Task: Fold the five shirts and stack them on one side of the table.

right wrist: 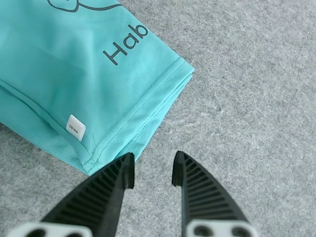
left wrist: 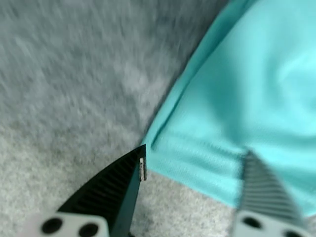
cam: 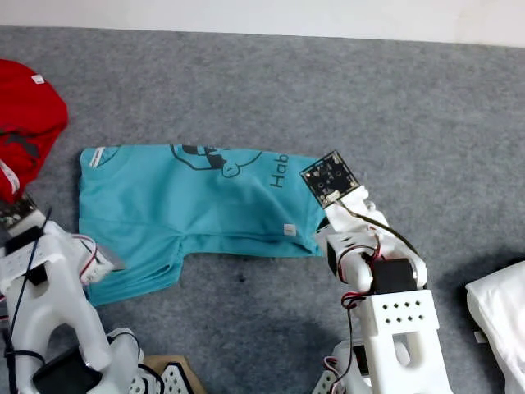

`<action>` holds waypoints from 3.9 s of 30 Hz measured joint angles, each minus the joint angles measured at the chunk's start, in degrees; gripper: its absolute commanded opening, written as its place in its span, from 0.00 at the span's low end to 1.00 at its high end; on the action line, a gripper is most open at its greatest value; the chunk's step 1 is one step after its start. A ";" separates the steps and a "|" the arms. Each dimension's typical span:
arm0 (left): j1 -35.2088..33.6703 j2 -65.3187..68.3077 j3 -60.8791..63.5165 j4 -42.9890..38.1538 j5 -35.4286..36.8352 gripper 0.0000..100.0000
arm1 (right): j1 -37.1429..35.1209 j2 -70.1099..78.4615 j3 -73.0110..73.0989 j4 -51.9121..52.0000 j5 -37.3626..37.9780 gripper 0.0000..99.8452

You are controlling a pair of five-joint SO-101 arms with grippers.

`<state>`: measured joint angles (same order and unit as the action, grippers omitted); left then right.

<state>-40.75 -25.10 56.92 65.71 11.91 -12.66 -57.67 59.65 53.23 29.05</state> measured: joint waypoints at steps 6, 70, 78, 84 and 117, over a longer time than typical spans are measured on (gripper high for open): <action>0.00 0.00 1.93 0.09 0.00 0.51 | 0.00 0.00 0.00 0.00 0.00 0.14; 1.85 -16.97 6.68 4.84 -3.34 0.01 | 0.00 0.00 0.00 0.00 0.00 0.14; -3.25 -17.05 7.21 4.92 -8.09 0.01 | 0.00 0.00 0.00 0.00 0.00 0.14; -3.52 -17.23 8.70 5.01 -8.97 0.01 | 0.00 0.00 0.00 0.00 0.00 0.14; -2.37 -17.32 3.87 13.10 -4.66 0.37 | -3.52 0.00 0.00 -0.18 -10.37 0.26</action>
<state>-43.12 -42.42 60.79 78.81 7.25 -16.18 -57.67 59.65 53.05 18.68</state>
